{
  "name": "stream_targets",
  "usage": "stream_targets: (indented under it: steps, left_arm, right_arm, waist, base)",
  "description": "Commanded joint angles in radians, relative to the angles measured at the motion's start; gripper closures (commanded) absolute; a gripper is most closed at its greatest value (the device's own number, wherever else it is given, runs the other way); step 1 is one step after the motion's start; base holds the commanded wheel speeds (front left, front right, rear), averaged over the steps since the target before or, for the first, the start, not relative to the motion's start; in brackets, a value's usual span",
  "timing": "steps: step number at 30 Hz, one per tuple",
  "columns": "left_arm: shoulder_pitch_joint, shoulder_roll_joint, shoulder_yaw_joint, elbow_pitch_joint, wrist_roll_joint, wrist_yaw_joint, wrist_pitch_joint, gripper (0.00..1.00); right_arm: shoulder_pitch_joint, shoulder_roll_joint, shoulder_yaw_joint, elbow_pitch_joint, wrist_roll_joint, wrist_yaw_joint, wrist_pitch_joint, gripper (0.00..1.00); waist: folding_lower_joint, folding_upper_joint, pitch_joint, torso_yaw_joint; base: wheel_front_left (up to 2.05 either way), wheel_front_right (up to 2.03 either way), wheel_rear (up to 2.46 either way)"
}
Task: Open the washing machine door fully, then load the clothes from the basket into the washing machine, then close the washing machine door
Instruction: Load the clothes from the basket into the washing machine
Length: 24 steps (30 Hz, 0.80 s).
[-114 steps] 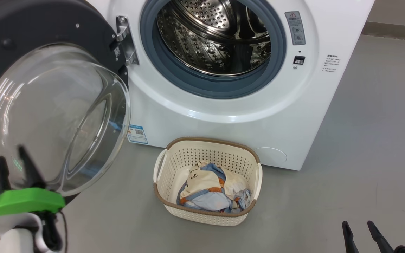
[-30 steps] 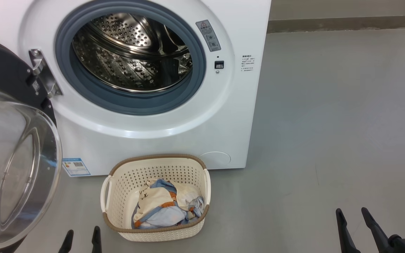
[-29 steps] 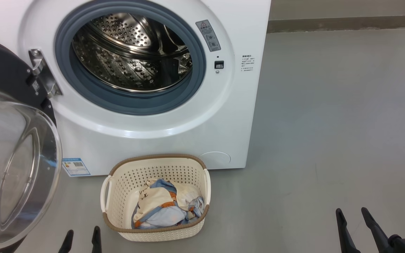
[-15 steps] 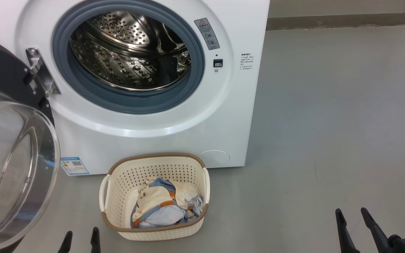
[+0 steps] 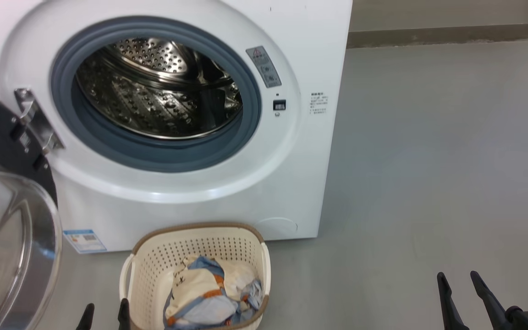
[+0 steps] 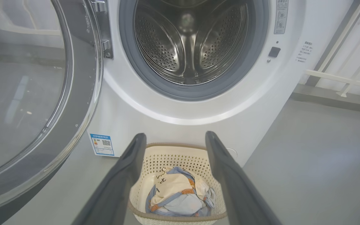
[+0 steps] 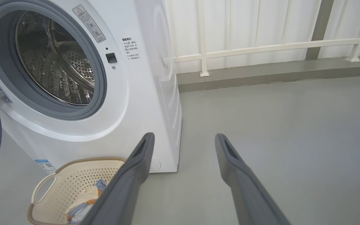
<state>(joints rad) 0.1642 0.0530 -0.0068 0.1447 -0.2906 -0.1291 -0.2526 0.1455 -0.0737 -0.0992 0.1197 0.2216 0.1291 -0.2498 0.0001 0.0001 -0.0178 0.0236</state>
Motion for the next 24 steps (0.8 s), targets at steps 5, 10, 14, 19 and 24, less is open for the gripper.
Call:
stream_targets:
  steps: [5,10,14,19,24]
  left_arm:
    - [-0.026,0.011,0.049,-0.018,-0.009,-0.002,-0.009,0.00]
    - [-0.025,0.009,0.044,-0.013,-0.007,-0.002,-0.009,0.00]
    - [-0.026,0.010,0.029,-0.015,-0.014,-0.002,-0.009,0.00]
    - [-0.023,0.013,0.023,-0.021,-0.022,-0.002,-0.009,0.00]
    - [-0.020,0.014,0.018,-0.026,-0.027,-0.002,-0.009,0.00]
  right_arm:
    - [-0.009,-0.019,0.027,-0.026,0.000,0.002,-0.012,0.00]
    - [-0.008,-0.018,0.025,-0.027,0.001,0.002,-0.012,0.00]
    - [-0.008,-0.018,0.024,-0.026,0.003,0.002,-0.012,0.00]
    - [-0.008,-0.018,0.026,-0.025,0.004,0.002,-0.012,0.00]
    - [-0.009,-0.018,0.027,-0.025,0.004,0.002,-0.012,0.00]
  waist:
    - [-0.0001,-0.0001,0.002,0.001]
    - [-0.0001,-0.0001,0.006,0.004]
    - [-0.0001,-0.0001,0.009,0.006]
    - [-0.0001,-0.0001,0.014,0.008]
    - [-0.0001,-0.0001,0.019,0.008]
  base:
    - [1.34,-1.93,0.59]
    - [0.90,-1.00,0.09]
    - [0.34,-0.34,0.00]
    - [0.00,0.00,0.00]
    - [0.00,0.00,0.00]
